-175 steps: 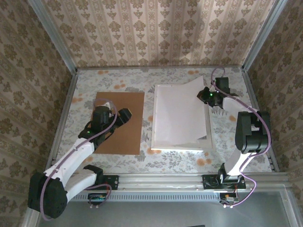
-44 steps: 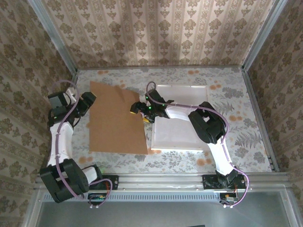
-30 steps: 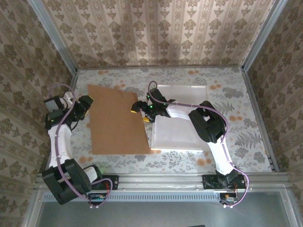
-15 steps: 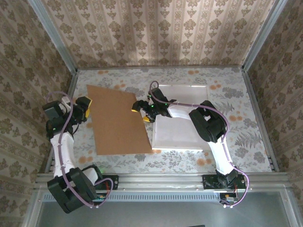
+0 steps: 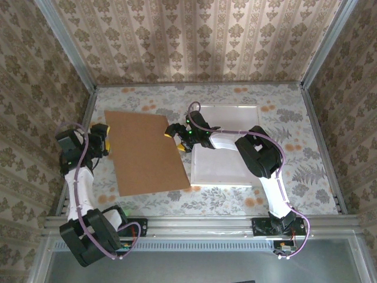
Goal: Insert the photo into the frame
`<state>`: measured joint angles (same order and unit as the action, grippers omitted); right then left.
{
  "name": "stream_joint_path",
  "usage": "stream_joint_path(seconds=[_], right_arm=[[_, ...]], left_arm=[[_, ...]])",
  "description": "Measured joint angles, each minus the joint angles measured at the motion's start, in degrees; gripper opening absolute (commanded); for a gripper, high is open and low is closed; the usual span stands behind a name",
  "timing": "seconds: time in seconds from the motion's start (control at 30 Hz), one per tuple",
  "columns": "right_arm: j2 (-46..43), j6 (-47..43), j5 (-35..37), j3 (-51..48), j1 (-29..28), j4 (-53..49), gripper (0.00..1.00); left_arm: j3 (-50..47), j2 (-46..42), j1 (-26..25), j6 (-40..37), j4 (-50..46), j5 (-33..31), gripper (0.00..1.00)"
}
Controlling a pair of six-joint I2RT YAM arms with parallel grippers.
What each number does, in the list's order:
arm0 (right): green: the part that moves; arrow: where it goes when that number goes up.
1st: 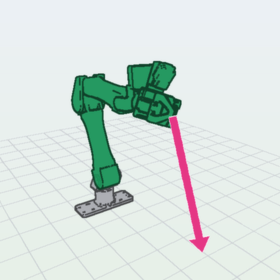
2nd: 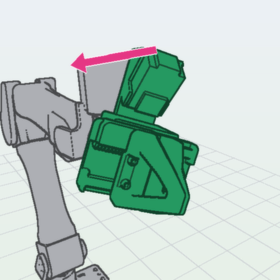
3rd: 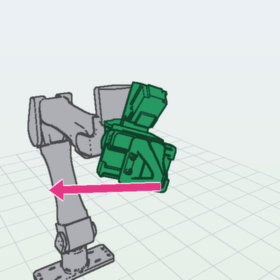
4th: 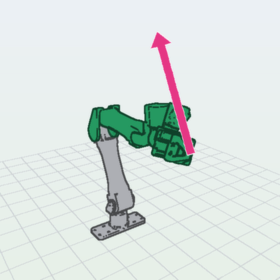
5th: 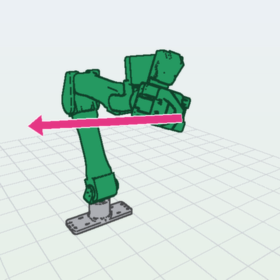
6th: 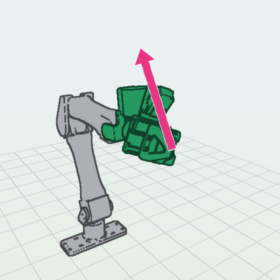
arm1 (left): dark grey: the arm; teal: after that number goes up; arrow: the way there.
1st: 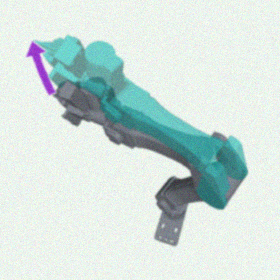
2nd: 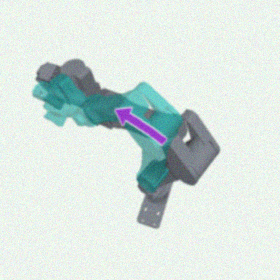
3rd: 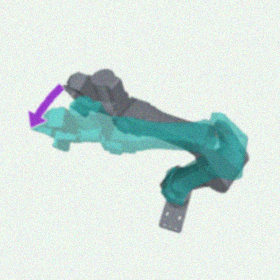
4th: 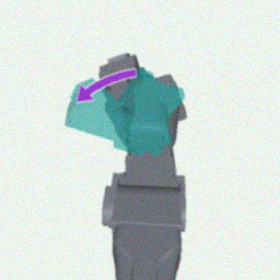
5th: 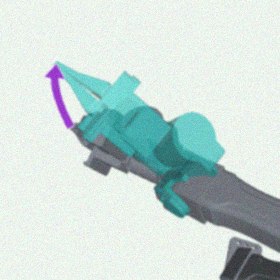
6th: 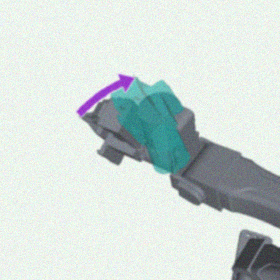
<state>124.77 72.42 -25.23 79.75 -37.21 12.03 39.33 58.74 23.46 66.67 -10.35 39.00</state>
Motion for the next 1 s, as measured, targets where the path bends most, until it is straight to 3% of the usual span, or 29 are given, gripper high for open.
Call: stream_joint_path(seconds=[0.23, 0.67, 1.0], right_arm=[[0.3, -0.2, 0.7, -0.1, 0.0, 0.7, 0.87], [2.6, -4.5, -3.9, 3.7, 1.7, -2.3, 0.81], [6.4, -8.4, -4.6, 7.2, 2.1, 3.3, 0.81]], left_arm=[[1.2, 7.3, 0.3, 2.0, 6.5, 2.7, 0.67], [13.1, 12.4, 0.2, -28.4, -20.1, 2.5, 0.36], [12.1, 12.9, -2.1, -35.1, -27.6, 8.4, 0.09]])
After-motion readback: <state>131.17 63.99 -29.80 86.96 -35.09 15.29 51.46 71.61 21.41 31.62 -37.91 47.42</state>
